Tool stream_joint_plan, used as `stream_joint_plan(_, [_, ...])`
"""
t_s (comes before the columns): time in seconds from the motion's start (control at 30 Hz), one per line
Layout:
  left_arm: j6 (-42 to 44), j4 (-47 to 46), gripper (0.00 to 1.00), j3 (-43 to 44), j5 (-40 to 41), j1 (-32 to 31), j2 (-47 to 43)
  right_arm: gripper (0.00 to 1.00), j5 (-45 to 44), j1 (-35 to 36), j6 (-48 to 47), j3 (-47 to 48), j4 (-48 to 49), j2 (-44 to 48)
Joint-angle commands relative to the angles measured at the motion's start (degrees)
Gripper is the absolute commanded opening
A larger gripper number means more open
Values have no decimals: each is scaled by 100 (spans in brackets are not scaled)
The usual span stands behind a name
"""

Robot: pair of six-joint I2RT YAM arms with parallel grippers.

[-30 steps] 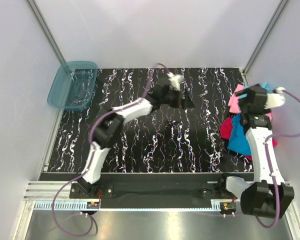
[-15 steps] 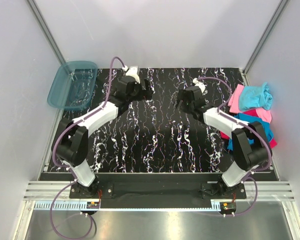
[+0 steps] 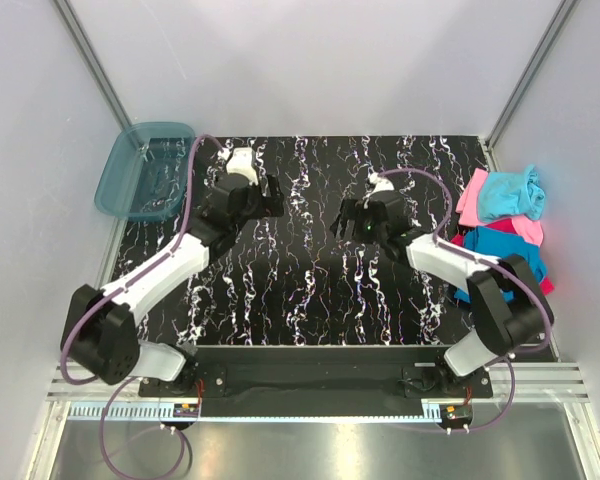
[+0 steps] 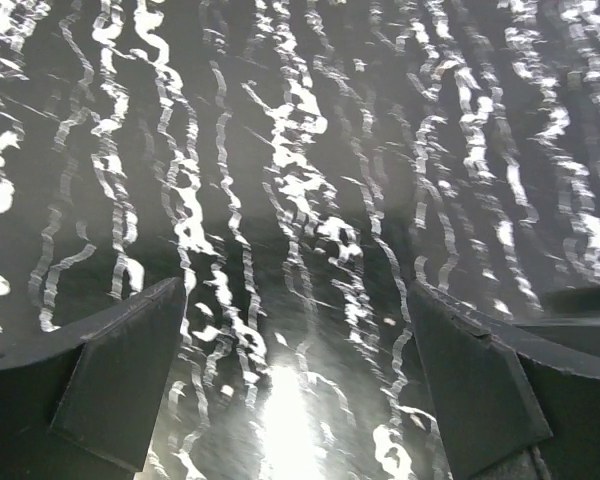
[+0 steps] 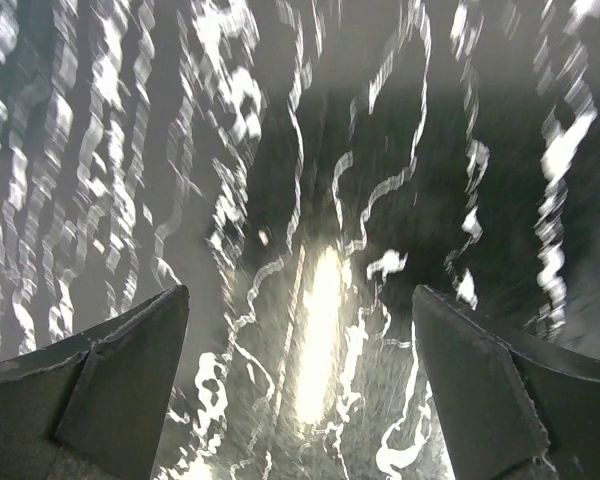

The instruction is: Fold and stack the t-shirts

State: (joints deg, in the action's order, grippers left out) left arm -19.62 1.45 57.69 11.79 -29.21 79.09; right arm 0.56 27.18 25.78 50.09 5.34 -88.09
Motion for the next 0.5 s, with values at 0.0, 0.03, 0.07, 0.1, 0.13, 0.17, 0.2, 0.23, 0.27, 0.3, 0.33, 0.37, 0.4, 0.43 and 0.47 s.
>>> stream_joint_plan(0.0, [-534,-329,99,-424,-37,-146,-297,100,349,59,322,-208,300,-191])
stream_joint_plan(0.03, [-604,-365,99,-512,-19,-164,-402,100,322,59,392,-305,475,-51])
stream_joint_plan(0.07, [-700,-409,99,-609,-10,-164,-455,100,279,68,410,-472,572,46])
stream_joint_plan(0.1, [-710,-505,99,-784,25,-172,-517,100,252,60,428,-517,625,125])
stream_joint_plan(0.13, [-745,-549,99,-864,86,-207,-613,100,252,59,515,-578,739,282])
stream_joint_plan(0.17, [-754,-611,99,-917,156,-208,-649,100,287,59,533,-614,801,345])
stream_joint_plan(0.2, [-763,-672,99,-935,139,-208,-658,100,331,68,542,-614,836,389])
stream_joint_plan(0.23, [-711,-664,99,-900,113,-216,-614,100,296,77,542,-597,837,433])
stream_joint_plan(0.27, [-693,-638,99,-848,95,-234,-597,100,252,77,525,-579,828,451])
stream_joint_plan(0.3, [-658,-681,97,-812,43,-234,-579,100,174,68,498,-518,793,451])
stream_joint_plan(0.33, [-536,-699,92,-795,-53,-243,-501,100,121,77,489,-500,749,451])
stream_joint_plan(0.37, [-552,-560,90,-690,50,-260,-413,100,59,68,498,-500,749,451])
stream_joint_plan(0.4, [-578,-402,91,-541,156,-269,-342,100,41,68,489,-500,749,434])
stream_joint_plan(0.43, [-613,-409,94,-548,183,-278,-324,100,24,68,489,-500,749,399])
stream_joint_plan(0.47, [-622,-426,97,-609,174,-278,-341,100,6,68,489,-491,749,364])
